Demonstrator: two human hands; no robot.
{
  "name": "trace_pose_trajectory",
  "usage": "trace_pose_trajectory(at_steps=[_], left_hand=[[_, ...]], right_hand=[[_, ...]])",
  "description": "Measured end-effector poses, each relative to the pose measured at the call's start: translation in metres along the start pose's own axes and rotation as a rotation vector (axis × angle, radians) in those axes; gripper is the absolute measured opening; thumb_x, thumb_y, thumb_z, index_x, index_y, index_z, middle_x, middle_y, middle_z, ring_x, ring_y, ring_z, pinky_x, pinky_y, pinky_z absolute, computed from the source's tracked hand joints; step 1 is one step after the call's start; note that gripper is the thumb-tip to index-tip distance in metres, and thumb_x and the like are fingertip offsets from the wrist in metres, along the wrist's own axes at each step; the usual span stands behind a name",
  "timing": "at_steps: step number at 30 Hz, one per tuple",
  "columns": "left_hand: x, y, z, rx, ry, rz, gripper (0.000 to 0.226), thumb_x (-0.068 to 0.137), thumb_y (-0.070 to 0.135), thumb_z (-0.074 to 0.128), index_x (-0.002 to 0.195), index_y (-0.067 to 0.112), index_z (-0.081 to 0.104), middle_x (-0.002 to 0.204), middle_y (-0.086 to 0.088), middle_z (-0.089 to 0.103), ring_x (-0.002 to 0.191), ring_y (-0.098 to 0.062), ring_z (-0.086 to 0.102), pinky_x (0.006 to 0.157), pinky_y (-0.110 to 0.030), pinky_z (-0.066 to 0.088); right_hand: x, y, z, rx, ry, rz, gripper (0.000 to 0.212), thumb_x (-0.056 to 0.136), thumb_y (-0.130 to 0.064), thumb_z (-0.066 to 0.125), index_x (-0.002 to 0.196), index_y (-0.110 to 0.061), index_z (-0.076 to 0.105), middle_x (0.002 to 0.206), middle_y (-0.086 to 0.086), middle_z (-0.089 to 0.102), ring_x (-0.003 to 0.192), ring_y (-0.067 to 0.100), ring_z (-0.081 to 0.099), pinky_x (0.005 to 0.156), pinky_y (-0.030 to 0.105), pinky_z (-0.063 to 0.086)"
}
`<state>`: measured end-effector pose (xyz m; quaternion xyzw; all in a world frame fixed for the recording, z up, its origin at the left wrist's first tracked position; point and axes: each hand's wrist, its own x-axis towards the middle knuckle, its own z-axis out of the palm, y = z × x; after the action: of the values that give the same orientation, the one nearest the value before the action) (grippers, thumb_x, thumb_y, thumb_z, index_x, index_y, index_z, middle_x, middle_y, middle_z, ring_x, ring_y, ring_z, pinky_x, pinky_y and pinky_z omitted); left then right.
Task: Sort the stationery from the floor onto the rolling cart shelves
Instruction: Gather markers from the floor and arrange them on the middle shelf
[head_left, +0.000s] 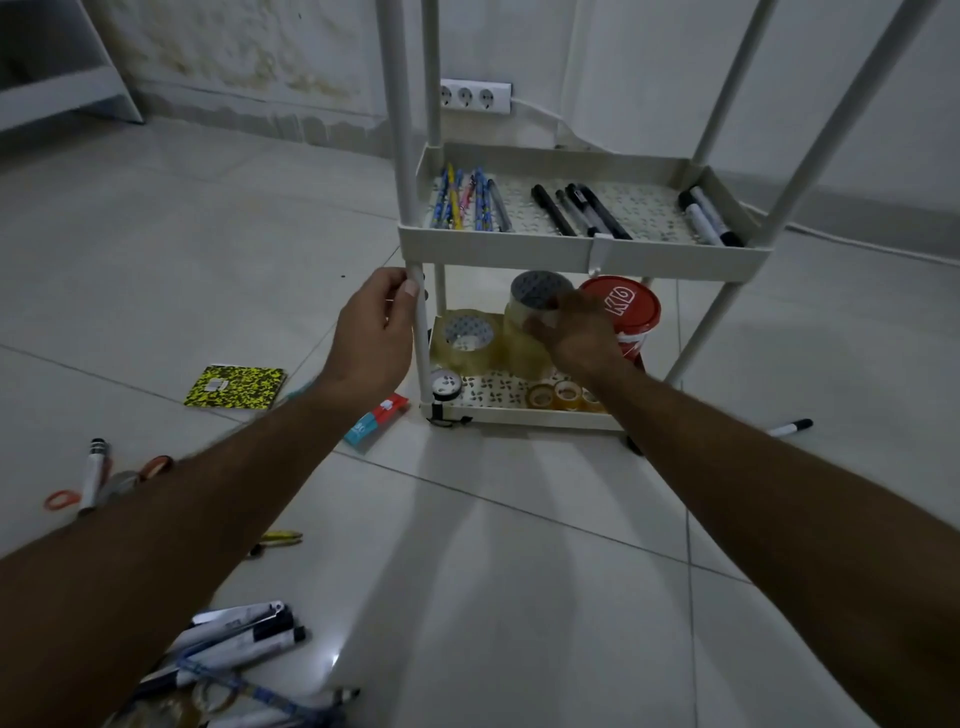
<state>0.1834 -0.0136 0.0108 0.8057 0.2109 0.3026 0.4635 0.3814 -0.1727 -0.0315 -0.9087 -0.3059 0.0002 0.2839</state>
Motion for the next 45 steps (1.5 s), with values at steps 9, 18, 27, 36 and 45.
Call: trace_pose_trajectory(at_steps=[9,18,27,36,45], left_hand=[[-0.031,-0.011,-0.008,-0.005,-0.057,-0.082,0.035,0.104,0.027,0.054,0.136,0.015,0.057,0.119,0.007,0.065,0.102,0.0,0.062,0.071,-0.003,0.047],[-0.141,-0.031,-0.035,0.218,-0.44,-0.071,0.011,0.095,0.023,0.068,0.105,0.019,0.069,0.093,0.009,0.069,0.081,0.004,0.062,0.07,-0.007,0.046],[-0.221,-0.034,-0.067,0.396,-0.863,-0.103,0.004,0.09,0.022,0.072,0.094,0.021,0.073,0.079,0.014,0.069,0.075,-0.008,0.066,0.067,-0.021,0.052],[-0.231,-0.023,-0.078,0.48,-0.946,-0.111,0.004,0.091,0.025,0.071,0.094,0.026,0.071,0.08,0.019,0.066,0.075,-0.002,0.064,0.067,-0.02,0.048],[-0.235,-0.018,-0.073,0.505,-1.002,-0.063,0.009,0.092,0.023,0.069,0.097,0.017,0.074,0.085,0.014,0.069,0.075,0.004,0.063,0.065,-0.012,0.046]], right_hand=[[-0.055,-0.014,-0.009,-0.002,0.065,-0.08,0.052,0.091,-0.027,0.067,0.137,-0.007,0.051,0.127,0.014,0.062,0.114,0.029,0.06,0.095,0.04,0.052],[-0.208,-0.055,0.004,-0.012,-0.453,-0.36,0.044,0.094,-0.044,0.065,0.13,-0.019,0.06,0.121,0.001,0.065,0.092,0.008,0.056,0.078,0.02,0.045],[-0.315,-0.055,0.037,-0.207,-1.11,-0.58,0.034,0.092,-0.031,0.068,0.12,-0.013,0.067,0.111,0.005,0.069,0.095,0.018,0.061,0.077,0.024,0.043],[-0.351,-0.048,0.056,-0.412,-1.019,-0.776,0.024,0.099,-0.025,0.051,0.109,-0.004,0.057,0.112,0.017,0.055,0.099,0.034,0.057,0.074,0.037,0.044],[-0.329,-0.024,0.024,-0.405,-1.107,-0.666,0.021,0.096,-0.019,0.054,0.109,-0.002,0.055,0.101,0.017,0.059,0.089,0.032,0.056,0.078,0.036,0.044]])
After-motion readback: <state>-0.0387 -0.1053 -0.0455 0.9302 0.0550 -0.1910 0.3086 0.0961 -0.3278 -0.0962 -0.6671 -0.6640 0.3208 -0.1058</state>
